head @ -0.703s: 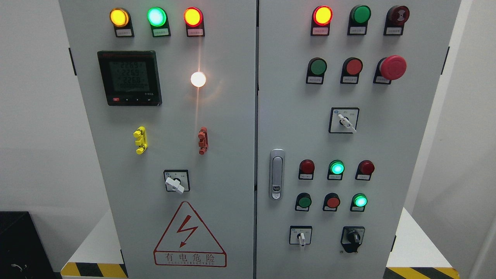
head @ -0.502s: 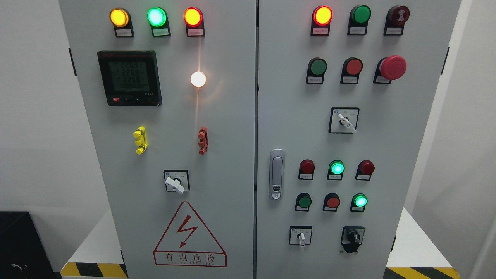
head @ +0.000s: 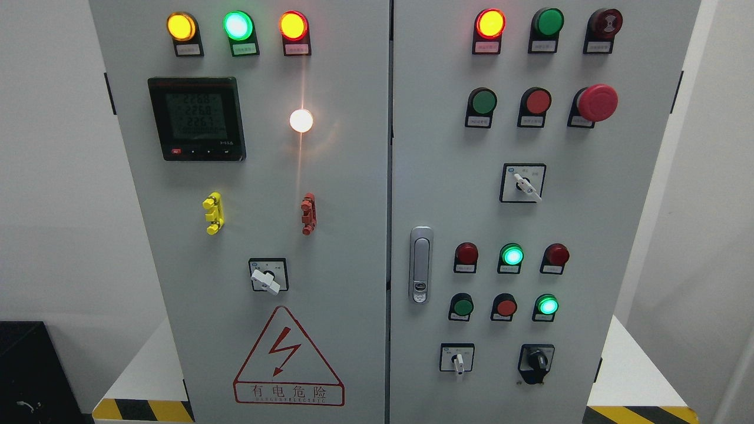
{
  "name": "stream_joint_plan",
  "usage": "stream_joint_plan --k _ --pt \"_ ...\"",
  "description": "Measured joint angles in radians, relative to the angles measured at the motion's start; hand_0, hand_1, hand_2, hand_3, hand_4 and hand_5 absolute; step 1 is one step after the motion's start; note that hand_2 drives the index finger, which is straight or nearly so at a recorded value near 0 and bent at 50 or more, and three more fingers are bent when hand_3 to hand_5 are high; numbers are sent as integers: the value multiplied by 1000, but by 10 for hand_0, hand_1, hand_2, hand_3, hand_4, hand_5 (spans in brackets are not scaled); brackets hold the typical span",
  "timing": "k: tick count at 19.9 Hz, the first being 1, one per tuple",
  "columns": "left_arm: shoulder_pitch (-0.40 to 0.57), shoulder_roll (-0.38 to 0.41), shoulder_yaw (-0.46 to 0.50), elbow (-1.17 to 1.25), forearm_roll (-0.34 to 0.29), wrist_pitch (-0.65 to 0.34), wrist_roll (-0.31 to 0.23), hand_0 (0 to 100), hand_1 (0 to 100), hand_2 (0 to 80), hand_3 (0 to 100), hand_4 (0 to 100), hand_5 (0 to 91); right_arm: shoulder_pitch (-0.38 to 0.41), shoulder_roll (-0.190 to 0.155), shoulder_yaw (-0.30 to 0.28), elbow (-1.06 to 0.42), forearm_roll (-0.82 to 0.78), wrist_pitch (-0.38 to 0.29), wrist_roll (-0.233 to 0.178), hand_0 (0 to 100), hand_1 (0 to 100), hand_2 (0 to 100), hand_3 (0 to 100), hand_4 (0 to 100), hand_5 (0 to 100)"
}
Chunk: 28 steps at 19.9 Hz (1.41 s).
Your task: Flip black knob to close circuit
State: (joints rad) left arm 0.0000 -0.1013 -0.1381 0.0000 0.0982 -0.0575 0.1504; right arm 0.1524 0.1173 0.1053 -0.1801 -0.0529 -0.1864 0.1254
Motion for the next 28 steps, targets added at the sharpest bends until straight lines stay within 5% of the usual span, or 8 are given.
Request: stream_joint_plan --k 8,14,23,28 --pt "0 0 0 0 0 0 0 120 556 0 0 0 0 23 1 -2 -149 145 4 -74 0 115 194 321 275 22" --pt "0 0 0 0 0 0 0 120 556 0 0 0 0 32 1 -11 -291 309 36 -132 0 115 313 505 465 358" --pt "0 0 0 0 0 0 0 120 556 0 0 0 0 36 0 -40 -523 618 93 -185 0 87 453 721 654 605" --pt "0 0 0 0 0 0 0 120 556 0 0 0 0 36 0 -50 -648 758 97 -231 0 77 549 816 790 971"
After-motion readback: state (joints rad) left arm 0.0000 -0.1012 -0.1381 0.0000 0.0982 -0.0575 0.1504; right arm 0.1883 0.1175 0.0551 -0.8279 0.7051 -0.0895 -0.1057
